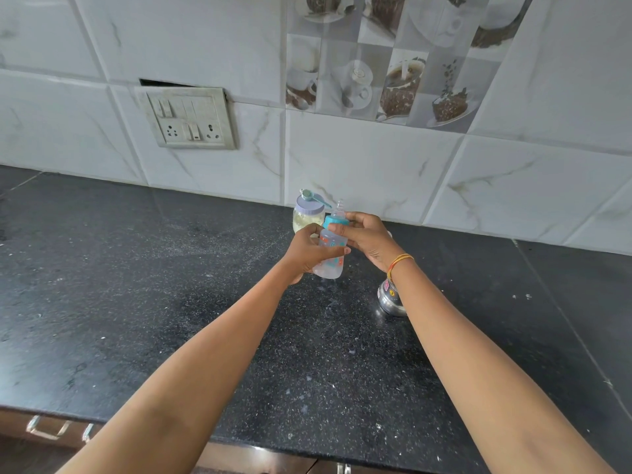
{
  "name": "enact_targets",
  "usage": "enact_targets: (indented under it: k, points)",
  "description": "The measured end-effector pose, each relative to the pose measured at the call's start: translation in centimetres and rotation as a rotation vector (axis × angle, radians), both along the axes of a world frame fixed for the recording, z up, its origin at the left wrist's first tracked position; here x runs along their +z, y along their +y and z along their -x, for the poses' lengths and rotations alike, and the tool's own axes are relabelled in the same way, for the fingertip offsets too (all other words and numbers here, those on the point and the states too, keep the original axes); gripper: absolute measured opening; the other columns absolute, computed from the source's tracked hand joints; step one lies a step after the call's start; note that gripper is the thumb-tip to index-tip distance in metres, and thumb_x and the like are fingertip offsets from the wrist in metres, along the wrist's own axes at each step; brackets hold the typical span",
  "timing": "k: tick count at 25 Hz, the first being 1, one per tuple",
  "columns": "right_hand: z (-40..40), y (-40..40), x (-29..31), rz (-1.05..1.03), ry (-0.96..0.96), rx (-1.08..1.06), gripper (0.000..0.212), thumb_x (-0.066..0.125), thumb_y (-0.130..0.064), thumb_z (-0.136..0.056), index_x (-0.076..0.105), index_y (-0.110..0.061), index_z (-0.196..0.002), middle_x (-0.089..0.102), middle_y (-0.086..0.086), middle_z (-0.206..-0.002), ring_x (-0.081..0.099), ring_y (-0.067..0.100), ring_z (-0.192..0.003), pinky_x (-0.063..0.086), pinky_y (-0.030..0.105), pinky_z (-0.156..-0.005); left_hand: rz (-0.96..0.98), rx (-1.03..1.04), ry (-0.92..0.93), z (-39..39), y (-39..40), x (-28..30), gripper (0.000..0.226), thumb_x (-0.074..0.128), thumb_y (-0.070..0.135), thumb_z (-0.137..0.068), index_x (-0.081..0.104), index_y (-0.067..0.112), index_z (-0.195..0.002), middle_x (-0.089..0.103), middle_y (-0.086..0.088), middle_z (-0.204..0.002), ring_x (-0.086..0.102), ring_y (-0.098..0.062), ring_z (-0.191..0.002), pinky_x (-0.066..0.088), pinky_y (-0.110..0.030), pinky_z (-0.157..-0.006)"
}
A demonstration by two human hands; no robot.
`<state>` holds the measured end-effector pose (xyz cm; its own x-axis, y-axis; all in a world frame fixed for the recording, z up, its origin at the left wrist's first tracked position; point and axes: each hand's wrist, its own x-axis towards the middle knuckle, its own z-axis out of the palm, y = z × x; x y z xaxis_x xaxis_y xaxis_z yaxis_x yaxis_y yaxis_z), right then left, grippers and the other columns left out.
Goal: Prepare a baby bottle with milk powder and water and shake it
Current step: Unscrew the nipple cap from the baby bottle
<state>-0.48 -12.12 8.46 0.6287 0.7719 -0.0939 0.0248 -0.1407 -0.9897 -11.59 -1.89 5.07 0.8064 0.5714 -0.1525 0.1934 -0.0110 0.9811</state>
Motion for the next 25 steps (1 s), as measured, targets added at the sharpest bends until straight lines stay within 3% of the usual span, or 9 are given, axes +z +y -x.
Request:
enact_targets:
  k: [3, 7, 11, 13, 16, 20, 22, 25]
  points:
    - [-0.3, -0.2, -0.2, -0.013, 0.077, 0.039, 0.043, 0.074, -0.015, -0.081, 0.063, -0.008, -0.121, 0.066, 0.014, -0.121, 0.062, 0.031, -0.113, 0.050, 0.043, -0.097, -0.007, -0.001, -0.002, 0.2, 0.1, 0.0, 0.055, 0.088, 0.019, -0.067, 0.058, 0.008, -0.112, 0.071, -0.014, -0.105, 0.069, -0.024, -0.089, 0.052, -0.030, -0.063]
    - [0.3, 0.3, -0.1, -0.021, 0.040, -0.003, 0.073, 0.087, -0.034, -0.061, 0.062, -0.004, -0.122, 0.067, 0.013, -0.119, 0.066, 0.024, -0.108, 0.055, 0.039, -0.092, 0.033, -0.004, 0.000, 0.1, 0.2, -0.2, 0.054, 0.088, 0.018, -0.068, 0.058, 0.008, -0.112, 0.073, -0.012, -0.103, 0.070, -0.025, -0.089, 0.055, -0.037, -0.070]
    - [0.3, 0.6, 0.1, -0.081, 0.149, -0.074, 0.022, 0.071, -0.022, -0.085, 0.069, -0.009, -0.103, 0.071, 0.007, -0.102, 0.065, 0.019, -0.092, 0.052, 0.032, -0.088, 0.045, -0.002, -0.007, 0.2, 0.7, -1.0, 0.056, 0.089, 0.015, -0.065, 0.059, 0.006, -0.112, 0.073, -0.013, -0.102, 0.071, -0.028, -0.094, 0.057, -0.039, -0.077]
    - [0.3, 0.6, 0.1, -0.061, 0.197, -0.118, 0.023, 0.068, -0.029, -0.088, 0.067, -0.011, -0.103, 0.070, 0.004, -0.100, 0.066, 0.017, -0.086, 0.051, 0.030, -0.088, 0.030, -0.002, -0.005, 0.3, 1.0, -1.7, 0.062, 0.092, 0.022, -0.058, 0.060, 0.011, -0.109, 0.073, -0.013, -0.103, 0.070, -0.029, -0.097, 0.057, -0.043, -0.085]
    - [-0.3, 0.6, -1.1, 0.110, 0.192, -0.185, 0.048, 0.066, -0.043, -0.086, 0.061, -0.007, -0.118, 0.070, 0.010, -0.110, 0.070, 0.021, -0.088, 0.050, 0.039, -0.094, -0.037, 0.000, 0.050, 0.4, 1.2, -3.2, 0.069, 0.092, 0.035, -0.050, 0.060, 0.019, -0.109, 0.069, -0.010, -0.108, 0.066, -0.026, -0.099, 0.053, -0.043, -0.089]
    - [-0.4, 0.3, -3.5, 0.444, 0.130, -0.181, 0.069, 0.067, -0.042, -0.086, 0.041, -0.002, -0.135, 0.062, 0.019, -0.122, 0.068, 0.030, -0.097, 0.055, 0.039, -0.088, -0.088, 0.007, 0.130, 0.9, 0.9, -5.5, 0.063, 0.090, 0.025, -0.062, 0.060, 0.021, -0.117, 0.064, -0.006, -0.115, 0.058, -0.022, -0.106, 0.049, -0.042, -0.093]
    - [-0.5, 0.5, -4.5, 0.628, -0.009, -0.154, 0.071, 0.071, -0.038, -0.083, 0.039, -0.003, -0.137, 0.058, 0.018, -0.127, 0.068, 0.030, -0.099, 0.056, 0.036, -0.084, -0.082, -0.003, 0.151, 0.9, 0.9, -6.7, 0.062, 0.089, 0.019, -0.065, 0.060, 0.020, -0.120, 0.065, -0.005, -0.118, 0.059, -0.023, -0.110, 0.049, -0.042, -0.095]
    - [-1.0, 0.8, -5.5, 0.831, -0.226, -0.113, 0.061, 0.072, -0.038, -0.081, 0.050, -0.005, -0.127, 0.059, 0.016, -0.125, 0.069, 0.029, -0.093, 0.057, 0.031, -0.074, -0.080, -0.008, 0.178, 0.9, 1.1, -8.1, 0.060, 0.086, 0.012, -0.066, 0.059, 0.023, -0.118, 0.064, -0.001, -0.121, 0.059, -0.022, -0.113, 0.049, -0.042, -0.098]
